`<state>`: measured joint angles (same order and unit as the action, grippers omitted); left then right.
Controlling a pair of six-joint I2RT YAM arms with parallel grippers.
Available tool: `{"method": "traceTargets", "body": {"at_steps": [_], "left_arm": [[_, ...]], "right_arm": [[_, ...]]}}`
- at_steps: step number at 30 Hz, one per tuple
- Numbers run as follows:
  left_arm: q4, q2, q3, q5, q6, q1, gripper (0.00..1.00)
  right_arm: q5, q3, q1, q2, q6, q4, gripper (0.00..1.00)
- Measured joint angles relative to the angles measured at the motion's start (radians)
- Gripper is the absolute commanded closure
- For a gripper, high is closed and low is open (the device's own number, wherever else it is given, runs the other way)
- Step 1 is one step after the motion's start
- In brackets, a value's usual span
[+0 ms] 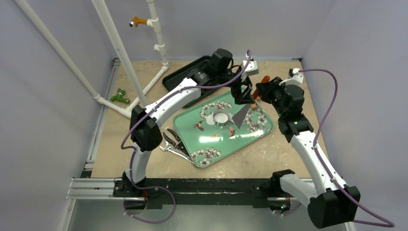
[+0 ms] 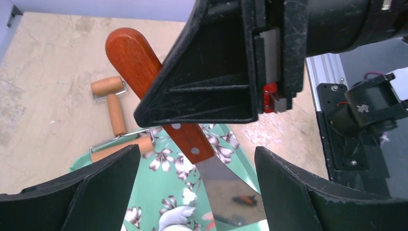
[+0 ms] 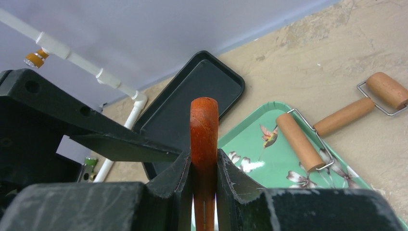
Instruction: Roll out the dumpling wrappers from the dough
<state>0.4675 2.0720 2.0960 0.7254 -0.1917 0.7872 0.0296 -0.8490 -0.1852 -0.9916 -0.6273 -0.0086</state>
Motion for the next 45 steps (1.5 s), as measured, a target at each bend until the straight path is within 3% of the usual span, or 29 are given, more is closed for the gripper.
{"method": "traceTargets", "body": {"at_steps": [14,26,38,41,43,45], "left_arm": [[-0.091,0.032,-0.049,-0.028,0.008,0.013,0.27],[-0.129,0.041,-0.062,-0.053,0.047,0.026,1.0],[-0.105,0.041,-0.062,-0.064,0.034,0.027,1.0],[-0.103,0.042,-0.062,-0.064,0.031,0.025,1.0],[-0.103,0.042,-0.062,-0.064,0.031,0.025,1.0],[-0.1,0.042,-0.062,-0.064,0.024,0.025,1.0]], "right_arm": [[-0.043,-0.003,0.0,0.039,-0.048,-0.014,1.0],[-0.056,-0.003,-0.004,0.051,-0.066,-0.02,1.0],[-0.066,0.012,-0.004,0.05,-0.069,-0.014,1.0],[-0.068,0.013,-0.004,0.05,-0.069,-0.013,0.88],[-0.069,0.013,-0.004,0.049,-0.069,-0.013,0.72],[-0.077,0.013,-0.004,0.047,-0.074,-0.013,0.49]]}}
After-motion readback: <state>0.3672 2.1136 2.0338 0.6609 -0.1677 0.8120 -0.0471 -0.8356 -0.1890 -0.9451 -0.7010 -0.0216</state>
